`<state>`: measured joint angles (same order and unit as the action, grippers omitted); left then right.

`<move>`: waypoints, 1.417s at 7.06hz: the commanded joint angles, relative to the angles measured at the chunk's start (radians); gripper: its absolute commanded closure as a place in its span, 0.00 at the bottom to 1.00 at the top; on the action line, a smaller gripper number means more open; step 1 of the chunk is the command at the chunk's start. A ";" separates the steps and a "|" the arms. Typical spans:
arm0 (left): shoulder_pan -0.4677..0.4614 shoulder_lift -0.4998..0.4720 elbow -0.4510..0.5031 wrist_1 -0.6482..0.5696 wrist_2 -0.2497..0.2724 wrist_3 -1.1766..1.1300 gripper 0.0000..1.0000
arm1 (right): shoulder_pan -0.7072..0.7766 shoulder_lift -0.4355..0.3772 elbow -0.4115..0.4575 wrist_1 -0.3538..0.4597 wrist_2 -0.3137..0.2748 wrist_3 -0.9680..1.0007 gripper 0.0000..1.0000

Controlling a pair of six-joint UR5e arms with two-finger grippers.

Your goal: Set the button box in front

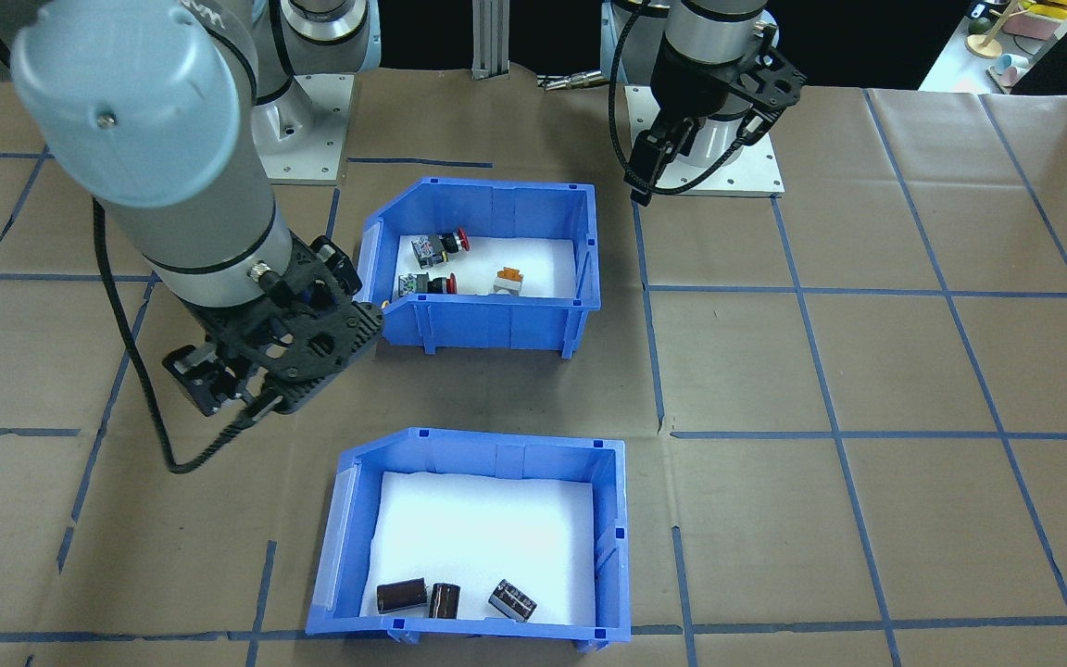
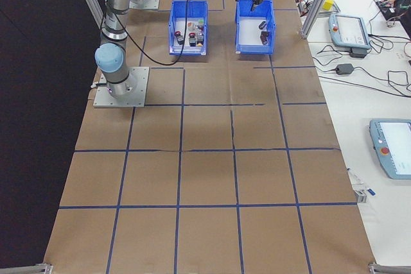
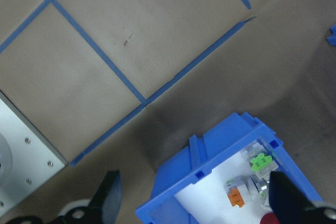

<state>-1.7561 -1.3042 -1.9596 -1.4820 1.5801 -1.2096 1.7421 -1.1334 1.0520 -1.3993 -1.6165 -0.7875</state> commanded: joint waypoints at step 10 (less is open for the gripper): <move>-0.345 -0.124 -0.254 0.417 -0.150 -0.774 0.01 | 0.181 0.254 -0.113 -0.263 0.013 -0.452 0.00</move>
<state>-2.0946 -1.4093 -2.2105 -1.0813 1.4300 -1.9765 1.9180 -0.8870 0.9392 -1.6480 -1.6049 -1.2426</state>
